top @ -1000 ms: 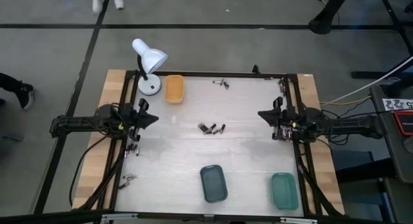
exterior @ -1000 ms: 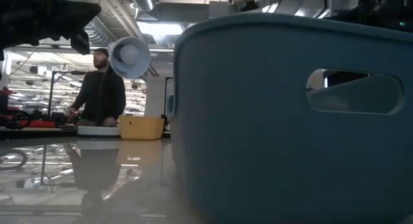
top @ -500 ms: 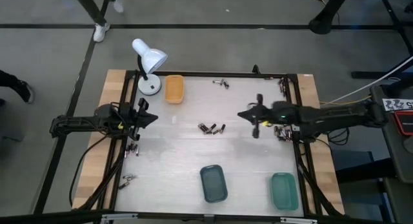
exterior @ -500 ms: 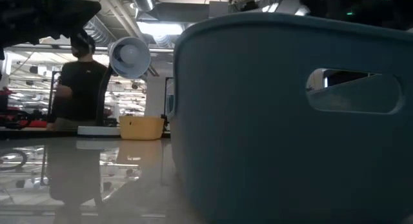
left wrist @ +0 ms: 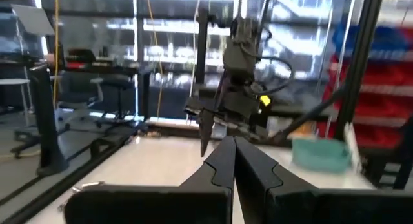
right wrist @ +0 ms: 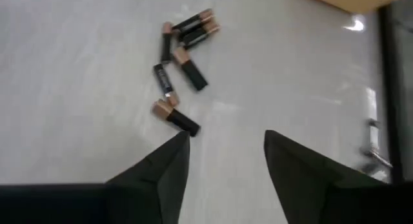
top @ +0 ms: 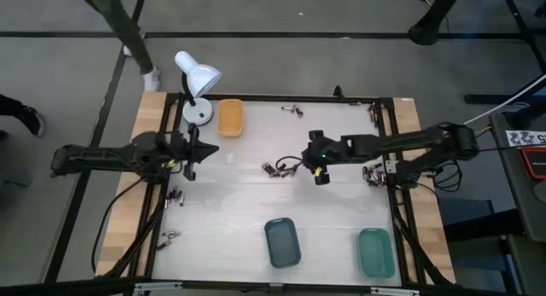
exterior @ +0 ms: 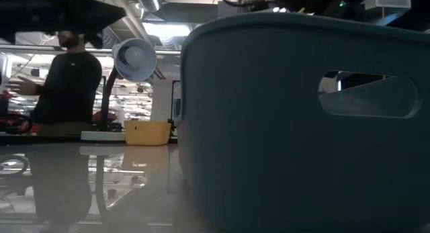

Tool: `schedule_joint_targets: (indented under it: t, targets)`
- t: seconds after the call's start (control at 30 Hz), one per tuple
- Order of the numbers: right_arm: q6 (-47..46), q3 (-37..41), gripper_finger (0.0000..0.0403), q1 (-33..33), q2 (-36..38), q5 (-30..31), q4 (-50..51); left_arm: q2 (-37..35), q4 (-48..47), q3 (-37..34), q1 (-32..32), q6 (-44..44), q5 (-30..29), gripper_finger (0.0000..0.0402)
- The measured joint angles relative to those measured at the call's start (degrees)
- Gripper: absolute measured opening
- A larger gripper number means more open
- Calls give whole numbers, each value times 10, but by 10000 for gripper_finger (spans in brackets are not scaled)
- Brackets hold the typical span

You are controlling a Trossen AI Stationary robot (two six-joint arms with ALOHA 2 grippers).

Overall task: Sort batteries
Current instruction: Put the black battery into the blue bin

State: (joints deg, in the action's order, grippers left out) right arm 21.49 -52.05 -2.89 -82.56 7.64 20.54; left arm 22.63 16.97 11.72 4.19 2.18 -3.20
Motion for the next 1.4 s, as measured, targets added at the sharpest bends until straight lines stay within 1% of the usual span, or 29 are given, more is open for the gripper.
schedule_joint_targets:
  t: [0.1, 0.2, 0.33, 0.43, 0.53, 0.63, 0.83, 1.0, 1.1, 1.17, 1.3, 1.4]
  targets:
    - [16, 0, 208, -23, -17, -69, -14, 84, -7, 37, 1, -31, 0, 4]
    - [34, 0, 203, -43, -32, -116, -15, 158, -27, 67, 2, -59, -14, 26]
    - [63, 0, 194, -60, -58, -182, -30, 234, -29, 86, 2, -86, -37, 83]
    - [97, 0, 189, -63, -80, -205, -51, 272, -23, 96, 2, -97, -37, 129]
    - [133, 0, 188, -63, -104, -208, -77, 291, 0, 101, 2, -95, -37, 159]
    - [147, 0, 188, -63, -132, -208, -92, 298, 5, 101, 2, -99, -37, 173]
    - [169, 0, 188, -63, -174, -212, -114, 300, 4, 101, 2, -88, -37, 171]
    - [173, 0, 183, -78, -188, -209, -115, 300, 3, 101, 2, -88, -37, 169]
    - [164, 0, 160, -94, -187, -213, -113, 300, 3, 101, 2, -88, -37, 169]
    - [161, 0, 135, -106, -187, -219, -111, 300, 3, 101, 2, -91, -37, 169]
    - [141, 0, 66, -124, -187, -228, -105, 300, 3, 101, 2, -102, -37, 169]
    - [126, -2, 16, -135, -184, -266, -102, 300, 2, 101, 2, -116, -37, 168]
